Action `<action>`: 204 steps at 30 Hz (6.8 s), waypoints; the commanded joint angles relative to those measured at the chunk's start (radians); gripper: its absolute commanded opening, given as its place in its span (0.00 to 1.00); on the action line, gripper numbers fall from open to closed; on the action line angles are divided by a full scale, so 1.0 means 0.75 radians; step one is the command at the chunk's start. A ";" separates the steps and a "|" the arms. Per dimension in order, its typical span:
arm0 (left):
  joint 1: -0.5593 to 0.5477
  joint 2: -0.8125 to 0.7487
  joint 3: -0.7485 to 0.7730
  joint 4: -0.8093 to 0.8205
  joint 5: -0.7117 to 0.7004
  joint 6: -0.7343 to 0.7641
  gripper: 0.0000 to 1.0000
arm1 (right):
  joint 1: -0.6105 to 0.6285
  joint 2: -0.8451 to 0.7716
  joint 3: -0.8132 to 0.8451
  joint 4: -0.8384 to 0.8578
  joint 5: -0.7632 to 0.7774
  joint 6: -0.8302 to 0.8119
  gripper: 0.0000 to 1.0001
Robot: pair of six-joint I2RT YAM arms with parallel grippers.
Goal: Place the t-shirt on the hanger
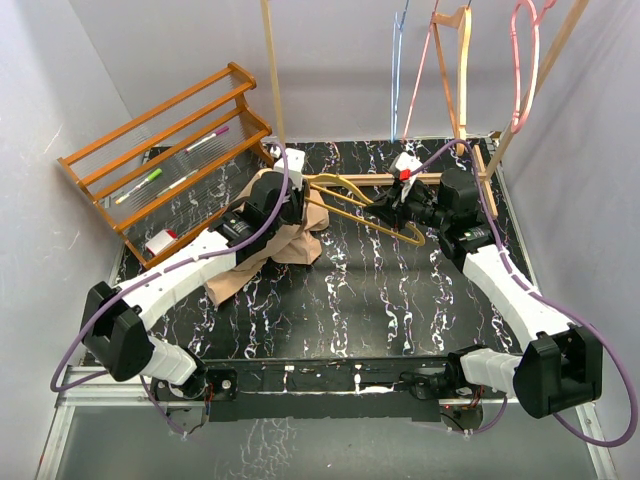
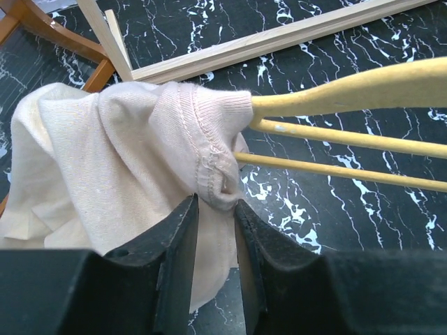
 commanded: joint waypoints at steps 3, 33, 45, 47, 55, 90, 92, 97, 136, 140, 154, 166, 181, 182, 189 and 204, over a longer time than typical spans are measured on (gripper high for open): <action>-0.005 -0.025 -0.029 0.071 -0.059 0.039 0.19 | -0.004 -0.060 0.050 0.112 0.000 0.017 0.08; 0.228 -0.168 0.286 -0.565 0.346 1.004 0.00 | -0.009 0.140 0.301 -0.239 -0.304 -0.190 0.08; 0.238 -0.033 0.632 -0.775 0.322 1.304 0.00 | -0.019 0.213 0.392 -0.236 -0.490 -0.240 0.08; 0.240 -0.011 0.701 -0.793 0.317 1.346 0.00 | -0.021 0.227 0.417 -0.295 -0.526 -0.283 0.08; 0.237 0.105 0.991 -0.974 0.342 1.389 0.00 | -0.026 0.227 0.415 -0.209 -0.519 -0.257 0.08; -0.026 0.350 1.433 -0.944 0.180 1.231 0.00 | 0.016 0.120 0.103 0.357 -0.292 0.053 0.08; -0.025 0.354 1.429 -0.953 0.194 1.205 0.00 | 0.016 0.114 0.102 0.372 -0.284 0.059 0.08; -0.027 0.366 1.411 -1.005 0.263 1.122 0.00 | 0.015 0.100 0.100 0.403 -0.271 0.077 0.08; 0.090 -0.023 0.799 -0.557 0.353 0.757 0.84 | 0.014 0.049 0.036 0.565 -0.239 0.187 0.08; 0.116 -0.145 0.626 -0.544 0.354 0.715 0.72 | 0.014 0.043 0.043 0.556 -0.230 0.187 0.08; 0.089 -0.398 0.126 -0.574 0.274 0.187 0.61 | 0.014 0.072 0.042 0.557 -0.201 0.199 0.08; 0.027 -0.278 -0.043 -0.178 -0.087 0.088 0.63 | 0.013 0.064 0.023 0.562 -0.188 0.212 0.08; 0.024 -0.293 -0.035 -0.098 -0.047 0.285 0.00 | 0.013 0.051 -0.001 0.551 -0.181 0.195 0.08; 0.024 -0.295 -0.003 -0.144 -0.018 0.310 0.00 | 0.014 0.053 -0.002 0.545 -0.180 0.193 0.08; 0.024 -0.287 0.315 -0.509 0.156 0.588 0.00 | 0.014 0.068 0.002 0.477 -0.188 0.147 0.08; 0.028 -0.154 0.683 -0.762 0.216 0.827 0.00 | 0.014 0.053 -0.003 0.475 -0.168 0.151 0.08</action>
